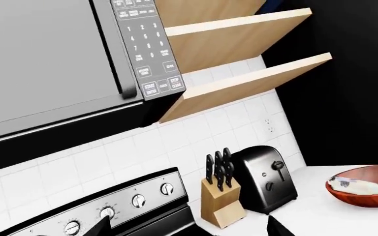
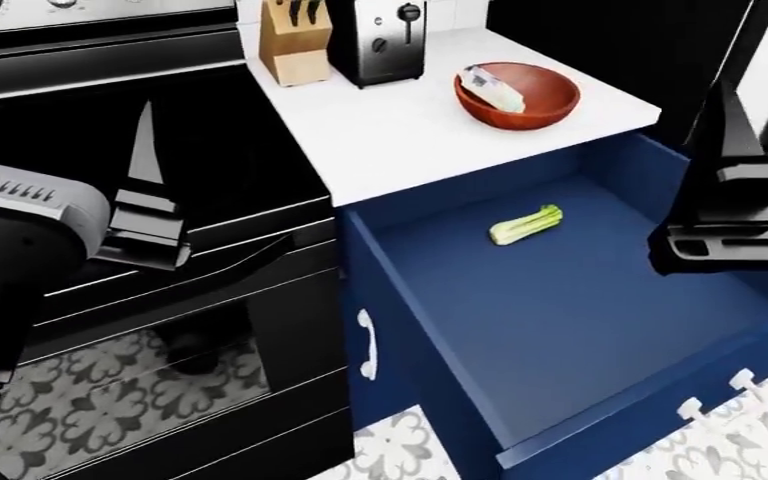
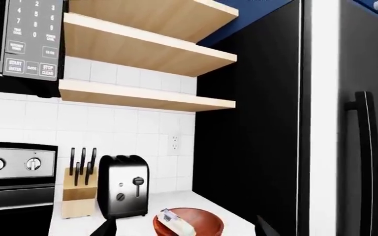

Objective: Place the bar in the bowl and close the drawer.

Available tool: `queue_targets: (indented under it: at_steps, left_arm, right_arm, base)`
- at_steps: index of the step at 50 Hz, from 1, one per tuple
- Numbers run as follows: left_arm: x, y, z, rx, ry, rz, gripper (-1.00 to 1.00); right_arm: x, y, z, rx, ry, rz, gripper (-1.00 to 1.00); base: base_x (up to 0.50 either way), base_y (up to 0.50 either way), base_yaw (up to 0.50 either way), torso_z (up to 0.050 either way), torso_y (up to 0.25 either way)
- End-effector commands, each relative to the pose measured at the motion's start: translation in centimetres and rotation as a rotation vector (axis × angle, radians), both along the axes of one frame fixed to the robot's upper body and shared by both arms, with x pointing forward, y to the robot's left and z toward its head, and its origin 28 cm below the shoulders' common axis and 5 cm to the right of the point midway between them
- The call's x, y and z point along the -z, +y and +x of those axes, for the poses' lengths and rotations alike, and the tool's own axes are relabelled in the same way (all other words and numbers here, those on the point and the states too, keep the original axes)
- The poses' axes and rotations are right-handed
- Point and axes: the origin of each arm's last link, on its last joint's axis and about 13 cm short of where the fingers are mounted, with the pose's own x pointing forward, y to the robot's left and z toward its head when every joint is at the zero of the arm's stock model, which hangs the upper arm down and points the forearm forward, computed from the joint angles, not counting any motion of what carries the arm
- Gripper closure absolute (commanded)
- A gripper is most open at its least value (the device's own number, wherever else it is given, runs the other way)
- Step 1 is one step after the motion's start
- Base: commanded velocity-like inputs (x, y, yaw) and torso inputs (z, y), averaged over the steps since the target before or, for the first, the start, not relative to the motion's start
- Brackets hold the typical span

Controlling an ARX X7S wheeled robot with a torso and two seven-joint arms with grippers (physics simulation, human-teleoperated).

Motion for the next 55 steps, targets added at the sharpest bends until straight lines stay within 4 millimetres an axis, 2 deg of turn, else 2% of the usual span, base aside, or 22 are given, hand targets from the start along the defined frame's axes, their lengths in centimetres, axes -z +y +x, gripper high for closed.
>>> queue_targets:
  at_steps: [1,55]
  left_arm:
    - [0.0,0.0,-0.1,-0.003,-0.001,-0.002,-1.00]
    - [0.2,0.3,-0.4,-0.021,0.002,-0.008,-1.00]
  right_arm:
    - [0.2,0.0,0.0,0.004,0.000,0.001,-1.00]
    - [1.4,0.1,-0.4,0.006,0.013,0.021,-1.00]
  base:
    - [0.00,0.00,-0.50,0.000,0.000]
    - [0.00,0.00,-0.50,0.000,0.000]
